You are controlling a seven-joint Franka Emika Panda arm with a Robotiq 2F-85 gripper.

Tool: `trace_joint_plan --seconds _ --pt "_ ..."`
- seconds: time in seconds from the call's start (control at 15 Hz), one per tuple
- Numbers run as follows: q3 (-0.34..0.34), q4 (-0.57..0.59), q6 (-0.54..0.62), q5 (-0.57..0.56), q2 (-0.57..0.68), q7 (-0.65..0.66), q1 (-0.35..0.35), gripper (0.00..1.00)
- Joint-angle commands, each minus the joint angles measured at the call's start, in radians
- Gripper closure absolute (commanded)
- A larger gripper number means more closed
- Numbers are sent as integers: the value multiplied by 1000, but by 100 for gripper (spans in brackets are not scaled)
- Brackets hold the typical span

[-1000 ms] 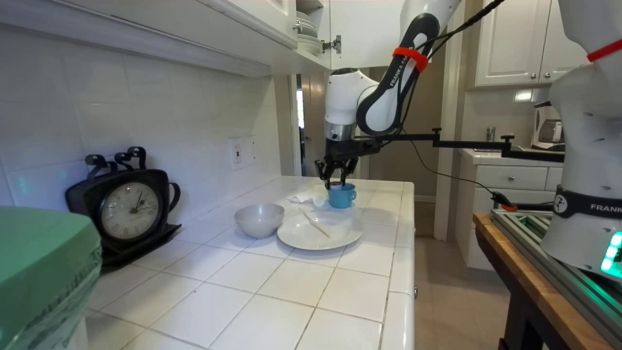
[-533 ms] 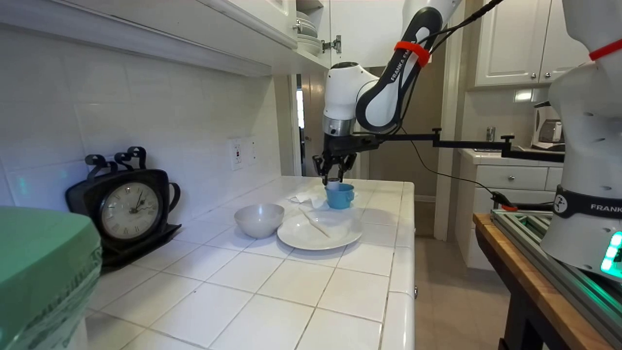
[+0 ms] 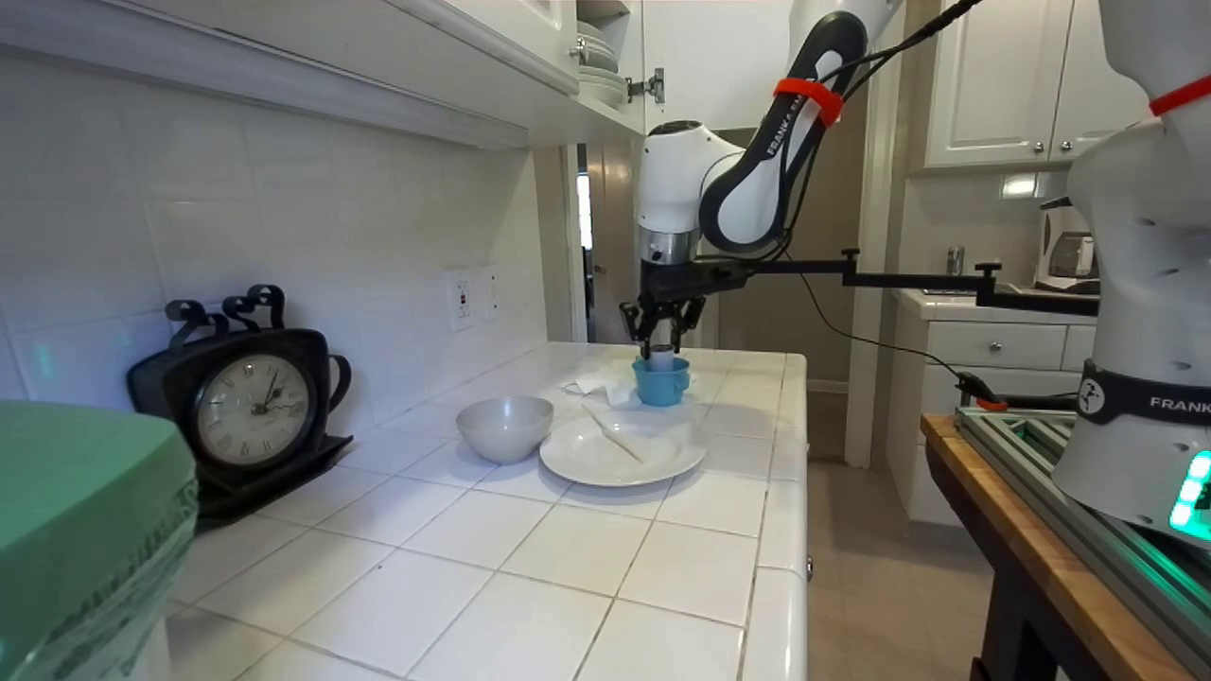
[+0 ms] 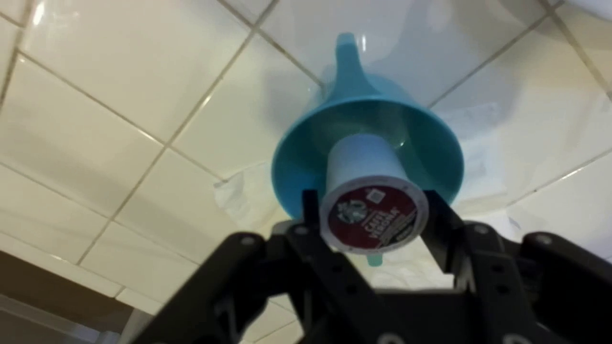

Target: Pick up the bottle and put it in the cup

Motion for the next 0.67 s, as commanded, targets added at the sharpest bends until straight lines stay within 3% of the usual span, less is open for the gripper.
trace_joint_plan --seconds 0.0,0.6 --pt "-9 -17 5 -32 -2 43 -5 71" --pt "-18 -29 83 -12 34 23 -12 71"
